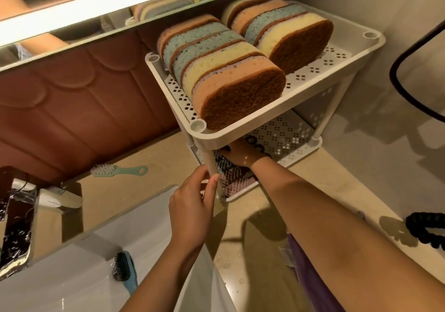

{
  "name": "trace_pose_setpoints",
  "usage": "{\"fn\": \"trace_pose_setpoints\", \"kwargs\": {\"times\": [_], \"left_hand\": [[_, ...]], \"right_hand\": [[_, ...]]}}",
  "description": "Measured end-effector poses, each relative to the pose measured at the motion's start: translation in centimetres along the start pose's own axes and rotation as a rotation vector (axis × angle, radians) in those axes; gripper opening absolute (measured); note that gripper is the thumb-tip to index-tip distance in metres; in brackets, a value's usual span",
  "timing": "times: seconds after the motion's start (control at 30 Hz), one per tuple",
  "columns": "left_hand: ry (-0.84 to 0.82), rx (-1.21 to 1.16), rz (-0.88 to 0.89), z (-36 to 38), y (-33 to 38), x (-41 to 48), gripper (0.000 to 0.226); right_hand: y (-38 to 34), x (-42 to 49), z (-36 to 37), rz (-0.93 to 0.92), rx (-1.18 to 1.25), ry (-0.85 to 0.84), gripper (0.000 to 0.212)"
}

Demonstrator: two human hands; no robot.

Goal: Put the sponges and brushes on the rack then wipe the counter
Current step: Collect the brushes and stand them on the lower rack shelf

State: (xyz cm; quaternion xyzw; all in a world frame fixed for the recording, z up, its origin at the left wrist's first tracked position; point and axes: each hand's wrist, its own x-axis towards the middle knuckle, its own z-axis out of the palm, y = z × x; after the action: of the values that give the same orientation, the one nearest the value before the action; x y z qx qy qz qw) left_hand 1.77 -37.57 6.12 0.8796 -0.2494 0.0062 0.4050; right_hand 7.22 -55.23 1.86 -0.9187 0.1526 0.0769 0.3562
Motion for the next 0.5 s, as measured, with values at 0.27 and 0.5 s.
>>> {"fn": "trace_pose_setpoints", "kwargs": {"times": [0.27,0.5], "left_hand": [[0.016,0.017,-0.006,0.3,-0.2,0.1,0.017],[-0.012,0.013,-0.027,-0.1,0.1,0.1,0.014]], "right_hand": [[0.2,-0.6,-0.2,-0.052,0.052,0.059,0.038],[0.7,-3.2,-1.1,-0.061,0.121,0.145,0.029]]}}
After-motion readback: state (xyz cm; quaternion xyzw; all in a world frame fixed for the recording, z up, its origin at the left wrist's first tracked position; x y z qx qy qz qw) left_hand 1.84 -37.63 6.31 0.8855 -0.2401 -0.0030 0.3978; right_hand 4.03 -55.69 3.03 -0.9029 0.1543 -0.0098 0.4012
